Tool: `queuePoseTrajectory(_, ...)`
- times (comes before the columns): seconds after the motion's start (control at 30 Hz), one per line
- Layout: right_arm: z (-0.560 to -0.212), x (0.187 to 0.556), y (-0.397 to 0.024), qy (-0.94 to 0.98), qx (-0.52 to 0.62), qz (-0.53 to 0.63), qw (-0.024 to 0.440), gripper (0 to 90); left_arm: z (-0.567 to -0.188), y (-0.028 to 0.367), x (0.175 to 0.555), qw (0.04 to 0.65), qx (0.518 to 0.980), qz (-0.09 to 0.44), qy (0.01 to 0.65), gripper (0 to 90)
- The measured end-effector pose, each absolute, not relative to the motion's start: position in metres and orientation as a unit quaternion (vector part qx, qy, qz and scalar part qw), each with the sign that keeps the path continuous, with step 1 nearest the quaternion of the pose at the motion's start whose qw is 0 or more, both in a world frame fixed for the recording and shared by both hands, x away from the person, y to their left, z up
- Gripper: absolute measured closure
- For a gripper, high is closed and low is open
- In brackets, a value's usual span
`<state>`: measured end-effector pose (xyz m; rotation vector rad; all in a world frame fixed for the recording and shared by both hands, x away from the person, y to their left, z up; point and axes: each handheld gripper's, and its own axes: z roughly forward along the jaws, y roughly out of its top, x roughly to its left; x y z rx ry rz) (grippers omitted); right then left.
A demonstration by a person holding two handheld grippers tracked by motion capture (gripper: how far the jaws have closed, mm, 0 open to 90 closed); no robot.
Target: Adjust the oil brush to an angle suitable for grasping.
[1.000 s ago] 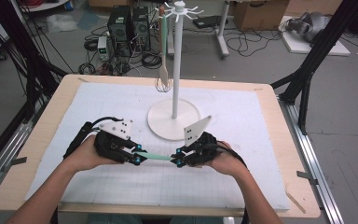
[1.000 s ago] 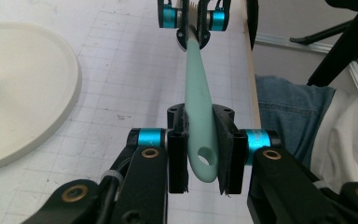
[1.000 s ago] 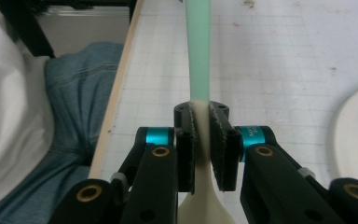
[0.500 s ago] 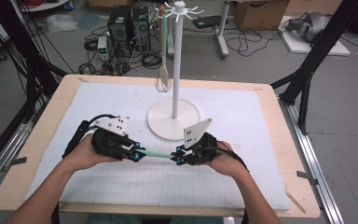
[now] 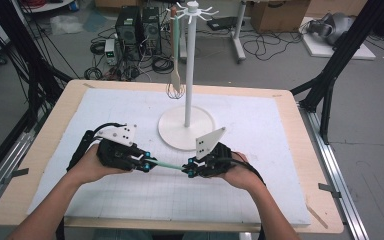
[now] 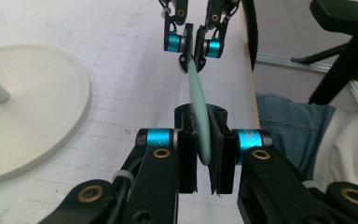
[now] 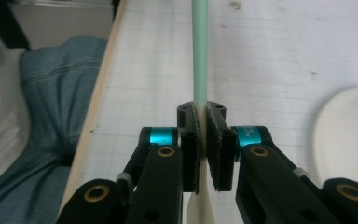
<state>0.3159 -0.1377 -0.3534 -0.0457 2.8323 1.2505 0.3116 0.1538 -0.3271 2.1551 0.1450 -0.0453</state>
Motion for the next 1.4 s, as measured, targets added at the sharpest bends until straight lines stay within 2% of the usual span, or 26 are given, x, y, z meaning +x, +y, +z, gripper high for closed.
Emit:
queuePoseTrajectory(0.5, -0.354, 0.317, -0.135, 0.915, -0.013, 0.403, 0.017, 85.1, -0.325, 0.154, 0.311, 0.482, 0.874, -0.015, 0.059, 83.0)
queuePoseTrajectory(0.57, -0.354, 0.317, -0.135, 0.912, -0.012, 0.409, 0.019, 85.2, -0.323, 0.155, 0.312, 0.488, 0.870, -0.020, 0.061, 81.3)
queuePoseTrajectory(0.63, -0.354, 0.317, -0.135, 0.913, -0.010, 0.407, 0.023, 85.2, -0.323, 0.154, 0.312, 0.485, 0.872, -0.017, 0.062, 75.4)
queuePoseTrajectory(0.7, -0.354, 0.316, -0.134, 0.912, -0.013, 0.409, 0.024, 85.2, -0.323, 0.154, 0.312, 0.485, 0.872, -0.013, 0.059, 81.1)
queuePoseTrajectory(0.93, -0.354, 0.317, -0.132, 0.912, -0.011, 0.410, 0.019, 84.9, -0.323, 0.154, 0.311, 0.482, 0.874, -0.013, 0.056, 82.9)
queuePoseTrajectory(1.03, -0.355, 0.317, -0.130, 0.914, -0.018, 0.405, 0.013, 82.1, -0.323, 0.153, 0.311, 0.482, 0.874, -0.016, 0.051, 83.2)
queuePoseTrajectory(1.07, -0.355, 0.317, -0.129, 0.915, -0.013, 0.404, 0.011, 74.9, -0.323, 0.152, 0.310, 0.481, 0.875, -0.016, 0.051, 83.3)
queuePoseTrajectory(1.4, -0.351, 0.316, -0.120, 0.914, -0.015, 0.405, 0.008, 72.9, -0.324, 0.149, 0.310, 0.473, 0.880, -0.008, 0.048, 83.3)
